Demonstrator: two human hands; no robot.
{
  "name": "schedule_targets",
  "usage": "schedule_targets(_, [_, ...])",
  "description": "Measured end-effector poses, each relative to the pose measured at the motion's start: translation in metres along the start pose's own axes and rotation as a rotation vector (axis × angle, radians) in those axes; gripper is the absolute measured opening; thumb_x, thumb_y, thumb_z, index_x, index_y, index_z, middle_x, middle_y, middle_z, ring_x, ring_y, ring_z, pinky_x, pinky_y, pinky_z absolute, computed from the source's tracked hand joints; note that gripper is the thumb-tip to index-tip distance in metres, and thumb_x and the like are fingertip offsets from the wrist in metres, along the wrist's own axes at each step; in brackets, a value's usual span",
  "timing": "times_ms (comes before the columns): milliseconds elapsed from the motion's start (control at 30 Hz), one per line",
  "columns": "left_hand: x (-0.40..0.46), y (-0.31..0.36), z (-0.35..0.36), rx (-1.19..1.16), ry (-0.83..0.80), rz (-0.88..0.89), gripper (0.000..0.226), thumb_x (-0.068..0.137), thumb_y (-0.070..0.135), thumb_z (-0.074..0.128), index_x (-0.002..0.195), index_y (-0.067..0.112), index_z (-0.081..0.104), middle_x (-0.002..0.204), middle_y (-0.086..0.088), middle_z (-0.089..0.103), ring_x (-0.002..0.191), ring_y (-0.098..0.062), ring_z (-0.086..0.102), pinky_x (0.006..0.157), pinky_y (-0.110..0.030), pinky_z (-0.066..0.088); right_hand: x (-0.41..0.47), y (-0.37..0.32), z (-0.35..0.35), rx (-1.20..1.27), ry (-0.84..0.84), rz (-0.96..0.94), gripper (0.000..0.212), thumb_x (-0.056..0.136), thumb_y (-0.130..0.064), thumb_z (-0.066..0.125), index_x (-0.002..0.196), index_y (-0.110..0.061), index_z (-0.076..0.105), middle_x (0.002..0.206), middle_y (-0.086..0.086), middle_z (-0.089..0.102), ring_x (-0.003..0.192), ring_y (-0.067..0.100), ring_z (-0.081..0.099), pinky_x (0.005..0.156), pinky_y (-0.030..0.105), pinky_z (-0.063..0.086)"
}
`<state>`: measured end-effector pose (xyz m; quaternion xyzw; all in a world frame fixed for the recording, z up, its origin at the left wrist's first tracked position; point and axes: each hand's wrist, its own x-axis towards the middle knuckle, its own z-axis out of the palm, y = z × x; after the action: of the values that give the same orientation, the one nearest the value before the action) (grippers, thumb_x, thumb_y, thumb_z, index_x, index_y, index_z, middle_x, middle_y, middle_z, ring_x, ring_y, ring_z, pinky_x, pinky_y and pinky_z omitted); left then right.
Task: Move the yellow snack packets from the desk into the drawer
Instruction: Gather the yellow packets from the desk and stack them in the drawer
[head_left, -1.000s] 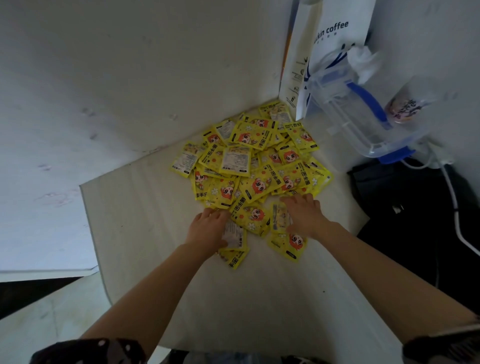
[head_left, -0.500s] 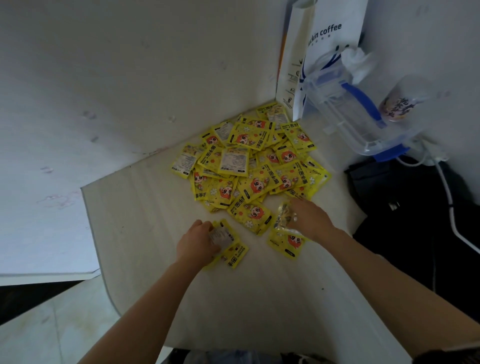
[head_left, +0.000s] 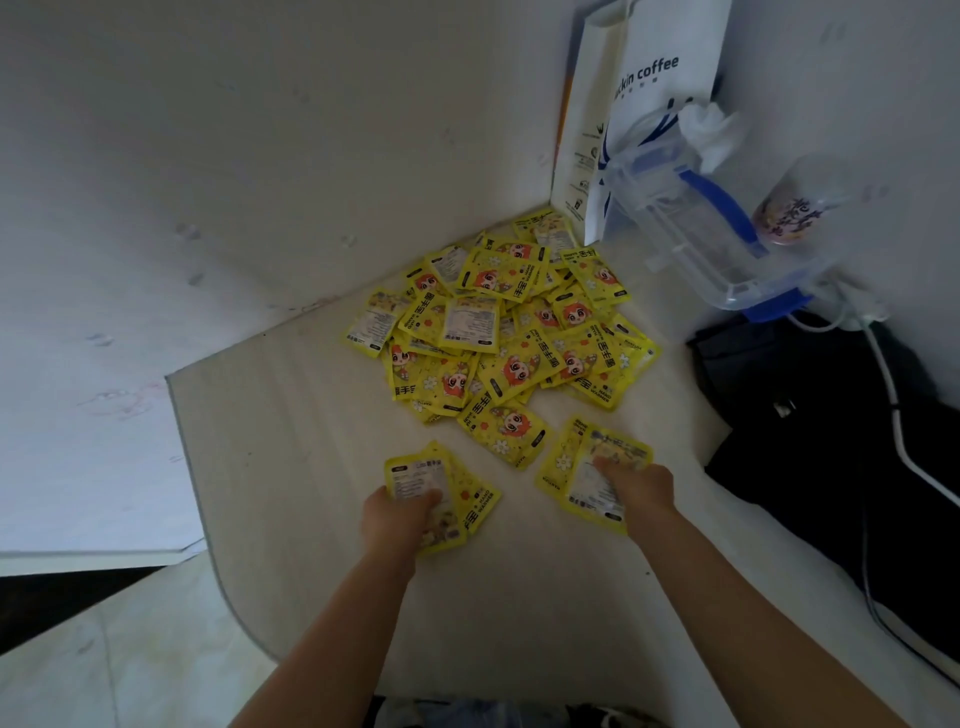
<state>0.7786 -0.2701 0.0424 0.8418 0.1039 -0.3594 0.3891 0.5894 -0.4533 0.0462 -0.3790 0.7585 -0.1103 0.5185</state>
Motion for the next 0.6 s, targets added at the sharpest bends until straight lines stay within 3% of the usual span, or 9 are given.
schedule_targets(133, [0.001, 0.007, 0.007, -0.039, 0.086, 0.021, 0.027, 0.071, 0.019, 0.082, 0.094, 0.009, 0.069, 0.085, -0.008, 0.068, 0.064, -0.017, 0.064, 0.046, -0.022, 0.045, -0.005, -0.008, 0.010, -0.102, 0.059, -0.049, 0.055, 0.072, -0.028, 0.082, 0.110, 0.004, 0.058, 0.117, 0.023, 0.062, 0.106, 0.036, 0.059, 0.083, 0.038, 0.048])
schedule_targets(233, [0.001, 0.013, 0.016, 0.042, 0.115, 0.019, 0.033, 0.073, 0.024, 0.080, 0.099, 0.008, 0.066, 0.111, -0.015, 0.059, 0.086, -0.030, 0.064, 0.068, -0.037, 0.057, -0.008, -0.017, 0.020, -0.233, 0.054, -0.035, 0.071, 0.073, -0.028, 0.080, 0.127, 0.000, 0.044, 0.132, 0.024, 0.045, 0.120, 0.040, 0.047, 0.094, 0.043, 0.045])
schedule_targets(300, [0.001, 0.014, 0.022, 0.151, 0.126, 0.033, 0.039, 0.074, 0.029, 0.078, 0.103, 0.007, 0.063, 0.117, -0.016, 0.050, 0.100, -0.036, 0.059, 0.087, -0.045, 0.054, -0.013, -0.021, 0.025, -0.346, 0.059, -0.044, 0.077, 0.073, -0.028, 0.079, 0.131, -0.004, 0.034, 0.136, 0.025, 0.034, 0.124, 0.042, 0.039, 0.096, 0.043, 0.041])
schedule_targets(367, [-0.001, 0.014, 0.026, 0.252, 0.123, 0.060, 0.043, 0.075, 0.033, 0.076, 0.106, 0.008, 0.059, 0.122, -0.016, 0.044, 0.109, -0.038, 0.051, 0.096, -0.047, 0.048, -0.017, -0.024, 0.030, -0.416, 0.063, -0.058, 0.078, 0.074, -0.026, 0.079, 0.131, -0.006, 0.029, 0.136, 0.025, 0.030, 0.124, 0.043, 0.034, 0.095, 0.046, 0.040])
schedule_targets(600, [-0.011, 0.022, 0.046, 0.309, 0.078, 0.054, 0.041, 0.075, 0.025, 0.075, 0.107, 0.013, 0.053, 0.127, -0.012, 0.031, 0.104, -0.039, 0.051, 0.094, -0.049, 0.049, -0.021, -0.028, 0.036, -0.492, 0.052, -0.101, 0.069, 0.078, -0.018, 0.074, 0.129, -0.010, 0.027, 0.133, 0.024, 0.029, 0.120, 0.045, 0.035, 0.086, 0.048, 0.044])
